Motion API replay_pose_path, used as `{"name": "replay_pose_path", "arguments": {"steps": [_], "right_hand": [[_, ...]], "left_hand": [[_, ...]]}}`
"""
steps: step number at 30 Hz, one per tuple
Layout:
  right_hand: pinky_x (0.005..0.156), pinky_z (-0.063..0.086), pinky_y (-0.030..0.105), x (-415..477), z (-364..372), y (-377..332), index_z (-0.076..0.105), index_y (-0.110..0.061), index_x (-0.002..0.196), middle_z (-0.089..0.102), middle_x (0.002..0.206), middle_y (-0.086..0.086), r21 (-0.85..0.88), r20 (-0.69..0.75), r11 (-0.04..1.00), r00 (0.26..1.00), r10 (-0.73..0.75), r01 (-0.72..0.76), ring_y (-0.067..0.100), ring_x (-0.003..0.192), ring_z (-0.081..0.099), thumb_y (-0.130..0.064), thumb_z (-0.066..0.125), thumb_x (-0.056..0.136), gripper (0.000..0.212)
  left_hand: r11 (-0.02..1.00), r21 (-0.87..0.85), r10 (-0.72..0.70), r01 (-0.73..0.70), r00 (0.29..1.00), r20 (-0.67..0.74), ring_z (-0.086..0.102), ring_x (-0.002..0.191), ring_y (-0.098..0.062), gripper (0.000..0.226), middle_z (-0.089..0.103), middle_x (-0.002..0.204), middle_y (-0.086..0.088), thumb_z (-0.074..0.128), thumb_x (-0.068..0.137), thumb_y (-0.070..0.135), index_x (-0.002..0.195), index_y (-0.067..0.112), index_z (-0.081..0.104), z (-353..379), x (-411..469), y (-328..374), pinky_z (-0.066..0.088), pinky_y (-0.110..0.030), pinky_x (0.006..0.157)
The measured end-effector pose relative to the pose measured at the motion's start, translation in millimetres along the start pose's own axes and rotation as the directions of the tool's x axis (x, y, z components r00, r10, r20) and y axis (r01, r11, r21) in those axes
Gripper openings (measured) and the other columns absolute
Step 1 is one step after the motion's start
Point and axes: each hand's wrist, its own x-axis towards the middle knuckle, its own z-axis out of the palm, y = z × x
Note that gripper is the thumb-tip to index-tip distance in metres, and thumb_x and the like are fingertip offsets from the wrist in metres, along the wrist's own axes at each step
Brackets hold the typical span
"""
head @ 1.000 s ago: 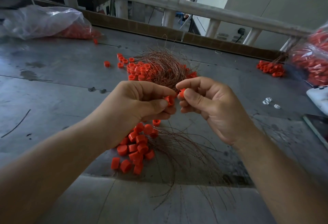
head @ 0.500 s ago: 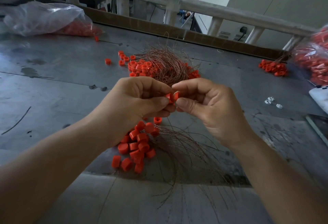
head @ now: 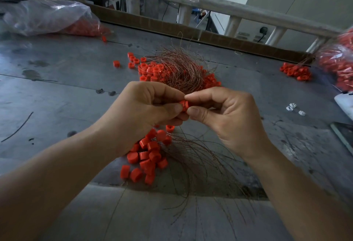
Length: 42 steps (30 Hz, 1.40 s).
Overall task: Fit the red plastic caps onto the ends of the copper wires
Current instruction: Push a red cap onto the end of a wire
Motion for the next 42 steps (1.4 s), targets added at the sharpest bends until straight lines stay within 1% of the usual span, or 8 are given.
{"name": "replay_pose_path", "arguments": {"steps": [6,15,20,27,32,37,39,42], "right_hand": [[0.068,0.051,0.014,-0.8,0.3,0.4,0.065,-0.028,0.085,0.065,0.081,-0.015,-0.041,-0.021,0.999,1.0,-0.009,0.009,0.003,0.074,0.065,-0.01,0.072,0.069,0.025],[0.063,0.053,0.018,-3.4,2.9,-1.4,0.065,-0.025,0.084,0.065,0.076,-0.014,0.04,-0.09,0.998,0.995,-0.039,0.042,0.005,0.069,0.066,-0.021,0.068,0.065,0.019],[0.064,0.052,0.015,-5.4,5.7,0.6,0.066,-0.017,0.091,0.064,0.077,-0.011,-0.077,-0.096,0.994,0.992,-0.08,0.072,0.003,0.071,0.064,-0.014,0.072,0.068,0.024],[0.059,0.056,0.026,-3.5,1.8,-0.8,0.066,-0.015,0.094,0.068,0.078,-0.002,0.023,-0.081,0.999,0.996,-0.043,0.045,0.013,0.063,0.066,-0.021,0.068,0.067,0.028],[0.058,0.053,0.019,-3.6,2.2,0.6,0.066,-0.024,0.078,0.066,0.073,-0.012,0.058,-0.073,0.997,0.997,-0.04,0.045,0.009,0.061,0.065,-0.022,0.07,0.064,0.015],[0.062,0.052,0.018,-3.5,-3.5,0.5,0.065,-0.028,0.086,0.064,0.07,-0.011,0.131,0.027,0.991,0.999,-0.018,0.014,0.004,0.066,0.062,-0.026,0.069,0.063,0.024],[0.069,0.053,0.023,-2.7,-6.3,0.4,0.064,-0.031,0.094,0.062,0.076,-0.007,0.09,0.111,0.996,0.994,-0.008,-0.002,0.009,0.074,0.06,-0.03,0.066,0.066,0.028],[0.071,0.048,0.018,-1.5,-7.5,-1.5,0.069,-0.033,0.089,0.057,0.084,-0.005,0.006,0.24,1.0,0.971,0.011,-0.013,0.003,0.082,0.056,-0.038,0.061,0.073,0.019]], "left_hand": [[0.999,-0.039,-0.009,0.01,1.0,0.008,0.069,0.061,-0.013,0.018,0.071,0.066,-0.007,0.061,0.058,0.011,0.074,0.017,0.068,0.7,-1.6,1.2,0.053,-0.016,0.055],[0.985,-0.169,-0.032,0.039,0.999,0.04,0.07,0.064,-0.017,0.017,0.071,0.068,-0.011,0.063,0.057,0.009,0.07,0.009,0.073,1.0,-2.6,-1.8,0.053,-0.018,0.056],[0.995,-0.099,-0.003,0.002,1.0,-0.001,0.07,0.062,-0.016,0.014,0.071,0.066,-0.01,0.062,0.057,0.01,0.066,0.015,0.072,2.4,-2.9,-3.5,0.053,-0.017,0.054],[0.984,-0.169,-0.05,0.059,0.997,0.056,0.07,0.066,-0.017,0.023,0.072,0.069,-0.011,0.064,0.057,0.013,0.078,0.012,0.073,0.3,-1.5,-2.4,0.053,-0.018,0.057],[0.988,-0.147,-0.034,0.047,0.996,0.087,0.07,0.064,-0.016,0.021,0.072,0.069,-0.01,0.063,0.057,0.013,0.074,0.014,0.075,-0.5,-1.5,-2.4,0.054,-0.018,0.056],[0.985,-0.16,-0.028,0.06,0.98,0.196,0.07,0.064,-0.015,0.03,0.071,0.068,-0.008,0.068,0.051,0.022,0.081,0.021,0.075,-3.9,-2.8,1.1,0.055,-0.02,0.057],[0.983,-0.166,-0.04,0.079,0.974,0.224,0.07,0.065,-0.018,0.033,0.071,0.07,-0.011,0.068,0.052,0.021,0.084,0.018,0.073,-5.6,-2.9,1.4,0.055,-0.021,0.056],[0.979,-0.177,-0.056,0.101,0.969,0.241,0.069,0.062,-0.019,0.043,0.07,0.07,-0.013,0.068,0.052,0.018,0.095,0.013,0.065,-5.6,-3.2,0.9,0.054,-0.021,0.053]]}}
